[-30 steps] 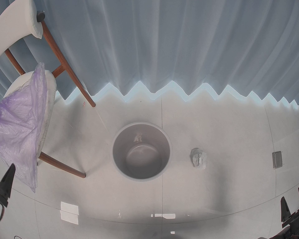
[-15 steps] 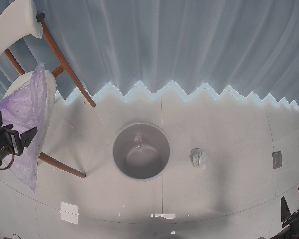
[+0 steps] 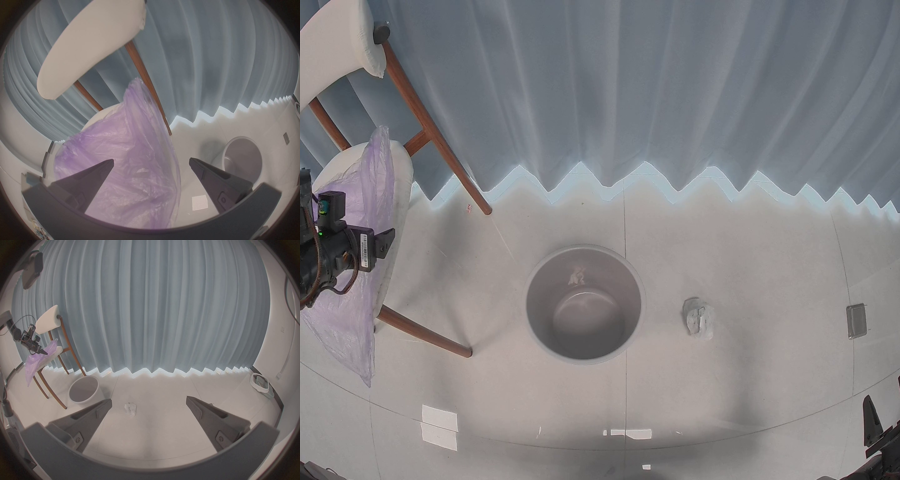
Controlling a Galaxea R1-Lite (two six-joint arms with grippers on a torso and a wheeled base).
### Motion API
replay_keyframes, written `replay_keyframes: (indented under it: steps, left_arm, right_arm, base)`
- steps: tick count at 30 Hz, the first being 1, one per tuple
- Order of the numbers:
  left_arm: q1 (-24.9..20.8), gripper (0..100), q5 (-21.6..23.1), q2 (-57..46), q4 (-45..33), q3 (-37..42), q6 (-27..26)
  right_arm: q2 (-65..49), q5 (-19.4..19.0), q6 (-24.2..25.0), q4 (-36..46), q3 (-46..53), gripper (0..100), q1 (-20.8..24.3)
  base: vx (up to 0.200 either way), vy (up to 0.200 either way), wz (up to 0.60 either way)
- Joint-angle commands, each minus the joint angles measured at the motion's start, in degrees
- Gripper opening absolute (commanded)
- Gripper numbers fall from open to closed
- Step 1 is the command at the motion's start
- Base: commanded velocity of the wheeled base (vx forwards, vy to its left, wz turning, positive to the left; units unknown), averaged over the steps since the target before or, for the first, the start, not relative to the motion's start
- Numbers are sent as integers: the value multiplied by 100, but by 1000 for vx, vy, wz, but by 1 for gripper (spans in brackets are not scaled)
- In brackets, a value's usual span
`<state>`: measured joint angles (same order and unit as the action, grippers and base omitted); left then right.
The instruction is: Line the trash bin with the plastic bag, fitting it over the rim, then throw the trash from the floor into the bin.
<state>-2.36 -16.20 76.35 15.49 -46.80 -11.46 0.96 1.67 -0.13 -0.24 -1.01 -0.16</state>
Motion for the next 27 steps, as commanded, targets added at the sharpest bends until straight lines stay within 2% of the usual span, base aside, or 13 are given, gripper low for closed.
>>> replay_keyframes:
  steps: [1, 17, 18, 27]
  left_arm:
    - [8, 100, -15, 451, 50, -57, -41]
    - [175, 100, -15, 952, 314, -426, -190]
    - [175, 0, -15, 952, 314, -435, -181]
    - [386, 0, 56, 811, 428, -321, -111]
  right_arm:
    - [-88, 9, 5, -2, 101, 100, -2]
    - [-88, 9, 5, -2, 101, 100, -2]
    - [-88, 0, 5, -2, 101, 100, -2]
    - [-88, 9, 5, -2, 101, 100, -2]
  base:
    - [0, 0, 0]
    - [0, 0, 0]
    - [0, 0, 0]
    - [0, 0, 0]
